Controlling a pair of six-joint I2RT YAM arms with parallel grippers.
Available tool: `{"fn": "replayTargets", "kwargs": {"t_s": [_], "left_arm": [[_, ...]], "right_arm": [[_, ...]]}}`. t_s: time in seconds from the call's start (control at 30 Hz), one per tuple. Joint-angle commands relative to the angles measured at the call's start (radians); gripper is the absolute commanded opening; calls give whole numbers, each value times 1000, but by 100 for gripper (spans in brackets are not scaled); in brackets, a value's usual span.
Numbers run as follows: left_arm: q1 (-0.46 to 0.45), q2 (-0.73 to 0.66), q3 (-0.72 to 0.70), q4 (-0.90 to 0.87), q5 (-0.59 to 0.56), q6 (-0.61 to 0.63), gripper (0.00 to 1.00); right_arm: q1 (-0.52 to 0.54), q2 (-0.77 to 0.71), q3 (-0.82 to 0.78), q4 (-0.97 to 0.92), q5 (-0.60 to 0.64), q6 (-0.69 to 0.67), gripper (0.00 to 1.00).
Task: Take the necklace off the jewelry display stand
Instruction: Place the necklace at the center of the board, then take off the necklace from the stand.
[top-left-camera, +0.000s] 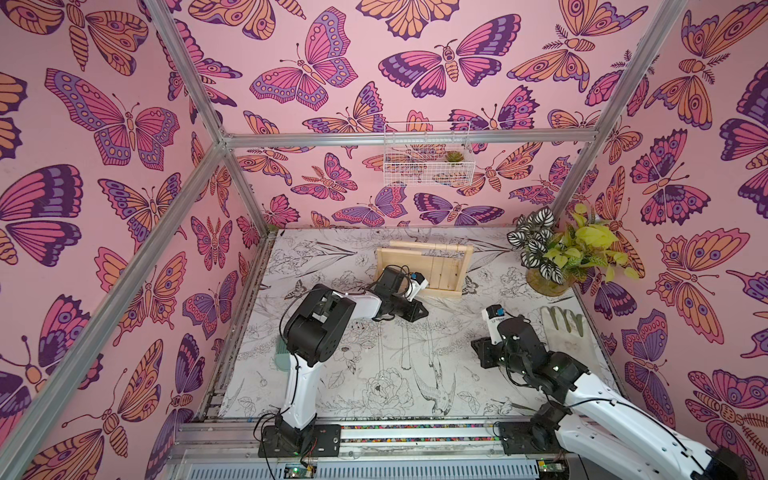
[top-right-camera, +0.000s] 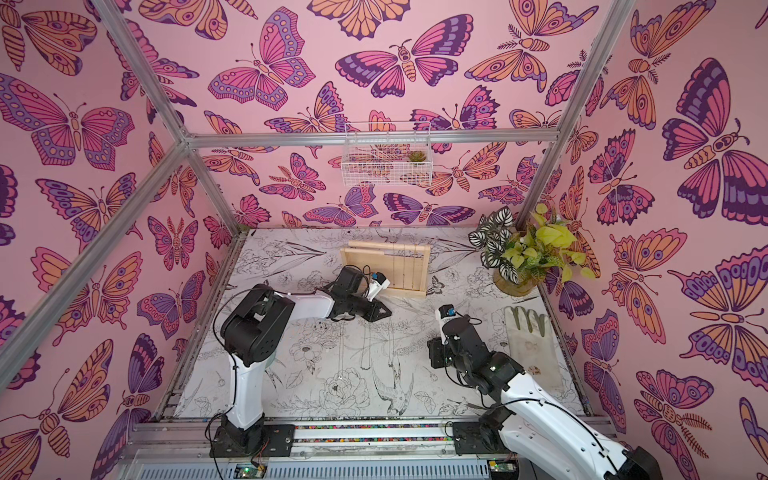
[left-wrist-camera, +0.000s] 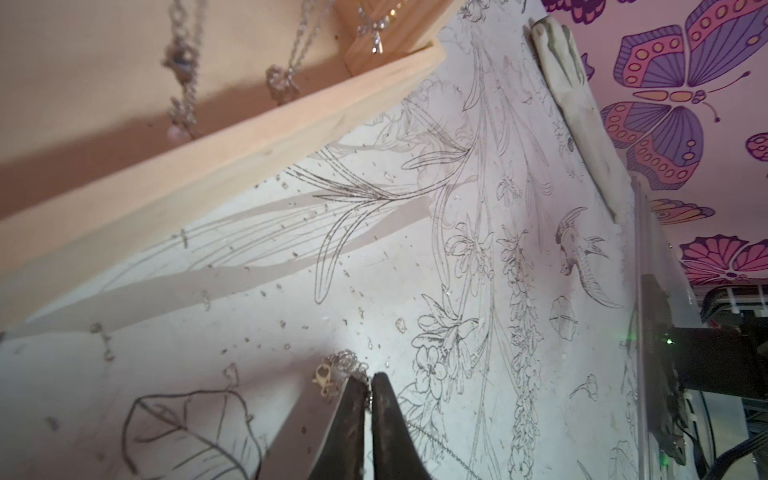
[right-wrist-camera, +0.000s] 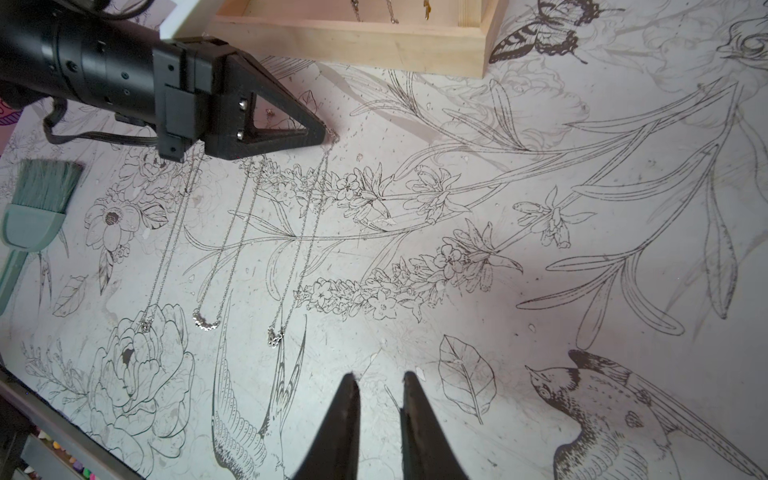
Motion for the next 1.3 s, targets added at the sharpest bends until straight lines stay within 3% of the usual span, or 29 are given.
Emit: {"fn": "replayTargets", "kwargs": {"t_s": [0.0, 0.43, 0.57, 0.93, 1.03, 1.27], "left_arm": [[6, 21, 26, -57, -41, 32, 12], [6, -16, 24, -69, -138, 42, 25], [8, -69, 12, -75, -176, 44, 32], [14, -278, -13, -86, -152, 14, 37], [-2, -336, -77, 27, -230, -7, 40], [-146, -426, -282, 505, -619, 81, 44]], "right_arm": [[-3, -11, -8, 4, -8, 17, 23], [-3, -12, -16, 13, -18, 23, 23], [-4, -8, -15, 16, -24, 23, 23], [-4, 9, 22, 11, -11, 19, 22], [-4, 19, 34, 21, -8, 19, 22], [-4, 46, 65, 30, -13, 9, 23]]}}
